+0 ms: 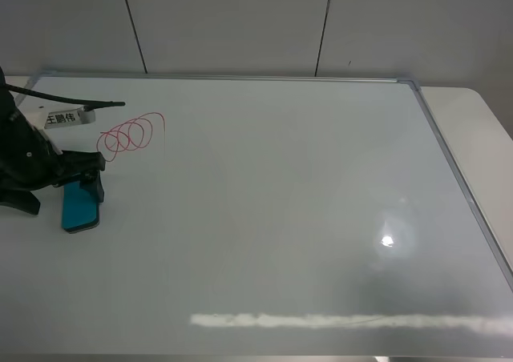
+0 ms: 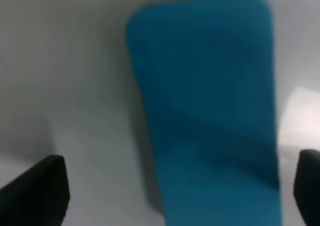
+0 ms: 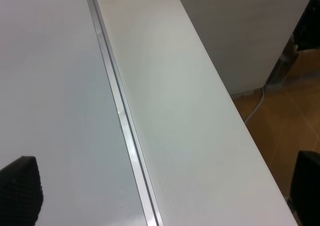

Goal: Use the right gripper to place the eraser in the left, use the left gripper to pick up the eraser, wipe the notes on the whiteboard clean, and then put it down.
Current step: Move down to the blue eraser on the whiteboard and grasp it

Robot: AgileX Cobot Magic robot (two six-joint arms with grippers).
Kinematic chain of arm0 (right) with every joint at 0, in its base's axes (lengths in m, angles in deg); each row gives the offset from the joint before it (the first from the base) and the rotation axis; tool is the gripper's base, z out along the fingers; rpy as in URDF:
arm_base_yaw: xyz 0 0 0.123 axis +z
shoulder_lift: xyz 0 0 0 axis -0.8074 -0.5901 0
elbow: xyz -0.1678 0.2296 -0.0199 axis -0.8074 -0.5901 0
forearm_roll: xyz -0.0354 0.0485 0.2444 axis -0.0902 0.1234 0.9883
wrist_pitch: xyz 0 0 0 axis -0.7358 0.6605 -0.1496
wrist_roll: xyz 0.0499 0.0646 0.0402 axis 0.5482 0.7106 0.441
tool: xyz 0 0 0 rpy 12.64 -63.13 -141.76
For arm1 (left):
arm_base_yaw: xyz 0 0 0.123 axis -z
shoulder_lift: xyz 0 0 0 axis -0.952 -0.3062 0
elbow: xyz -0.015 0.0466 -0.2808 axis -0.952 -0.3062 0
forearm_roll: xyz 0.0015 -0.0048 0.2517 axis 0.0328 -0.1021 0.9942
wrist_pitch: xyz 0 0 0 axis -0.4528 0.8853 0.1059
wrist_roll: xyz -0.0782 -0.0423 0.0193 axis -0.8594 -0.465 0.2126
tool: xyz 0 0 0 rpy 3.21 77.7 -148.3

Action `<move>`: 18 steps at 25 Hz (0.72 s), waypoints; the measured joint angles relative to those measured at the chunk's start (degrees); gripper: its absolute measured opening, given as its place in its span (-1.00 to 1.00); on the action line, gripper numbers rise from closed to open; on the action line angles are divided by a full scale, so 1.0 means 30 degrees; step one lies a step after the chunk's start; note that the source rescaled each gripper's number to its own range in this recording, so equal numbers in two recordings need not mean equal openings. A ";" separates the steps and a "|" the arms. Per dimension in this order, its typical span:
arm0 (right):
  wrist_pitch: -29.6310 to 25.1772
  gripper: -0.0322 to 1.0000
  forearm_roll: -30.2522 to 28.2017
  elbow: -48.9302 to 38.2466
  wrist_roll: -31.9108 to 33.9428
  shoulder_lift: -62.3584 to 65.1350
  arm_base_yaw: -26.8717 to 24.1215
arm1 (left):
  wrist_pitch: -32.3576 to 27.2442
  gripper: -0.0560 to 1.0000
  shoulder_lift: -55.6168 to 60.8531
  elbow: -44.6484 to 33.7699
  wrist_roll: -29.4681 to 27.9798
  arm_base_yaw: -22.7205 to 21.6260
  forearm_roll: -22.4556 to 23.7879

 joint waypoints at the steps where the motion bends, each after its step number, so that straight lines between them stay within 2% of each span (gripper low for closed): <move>1: 0.0000 1.00 0.0000 0.0000 0.0000 0.0000 0.0000 | 0.0086 0.60 0.0000 -0.0189 -0.0015 0.0026 -0.0024; 6: 0.0000 1.00 0.0000 0.0000 0.0000 0.0000 0.0000 | 0.0313 0.60 0.0000 -0.0297 -0.0076 0.0706 -0.0563; 11: 0.0000 1.00 0.0000 0.0000 0.0000 0.0000 0.0000 | 0.1513 0.60 0.0000 -0.0297 -0.0076 0.0786 -0.1104; 18: 0.0000 1.00 0.0000 0.0000 0.0000 0.0000 0.0000 | 0.1824 0.60 0.0000 -0.0297 -0.0216 0.0786 -0.0465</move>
